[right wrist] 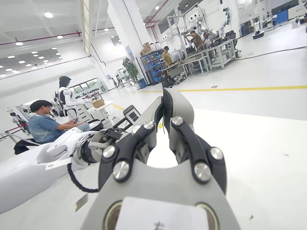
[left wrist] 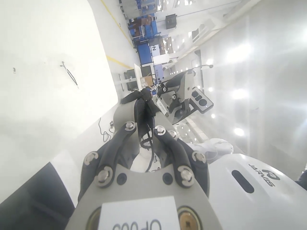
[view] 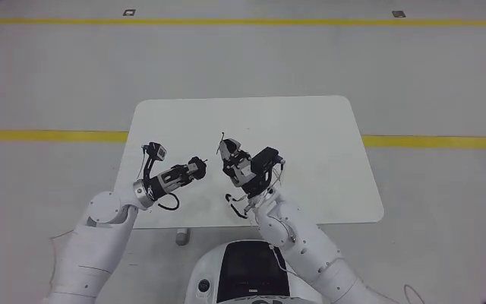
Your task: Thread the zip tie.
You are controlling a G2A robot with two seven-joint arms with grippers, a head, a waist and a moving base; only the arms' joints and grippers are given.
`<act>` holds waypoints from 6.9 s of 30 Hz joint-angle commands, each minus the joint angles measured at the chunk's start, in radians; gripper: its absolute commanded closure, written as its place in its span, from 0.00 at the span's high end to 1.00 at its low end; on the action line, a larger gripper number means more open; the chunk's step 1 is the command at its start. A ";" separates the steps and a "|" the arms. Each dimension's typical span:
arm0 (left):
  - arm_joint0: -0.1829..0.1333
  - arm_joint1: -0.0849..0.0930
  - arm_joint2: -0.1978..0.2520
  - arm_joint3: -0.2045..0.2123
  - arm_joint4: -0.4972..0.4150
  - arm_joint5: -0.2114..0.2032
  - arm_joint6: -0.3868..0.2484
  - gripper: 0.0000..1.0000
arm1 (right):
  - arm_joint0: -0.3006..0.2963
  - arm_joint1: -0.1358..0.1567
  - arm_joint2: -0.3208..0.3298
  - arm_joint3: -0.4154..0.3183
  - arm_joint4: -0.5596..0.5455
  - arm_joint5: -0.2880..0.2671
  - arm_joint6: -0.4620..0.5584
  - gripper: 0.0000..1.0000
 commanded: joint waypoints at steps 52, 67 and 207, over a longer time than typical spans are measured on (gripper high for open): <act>-0.005 0.002 0.029 -0.001 -0.015 0.008 0.029 0.00 | 0.006 -0.039 -0.053 0.080 -0.117 0.094 -0.059 0.00; -0.005 0.002 0.029 -0.001 -0.015 0.008 0.029 0.00 | 0.003 -0.045 -0.046 0.076 -0.122 0.088 -0.067 0.00; -0.005 0.002 0.029 -0.001 -0.015 0.008 0.029 0.00 | -0.019 -0.076 -0.017 0.095 -0.128 0.064 -0.070 0.00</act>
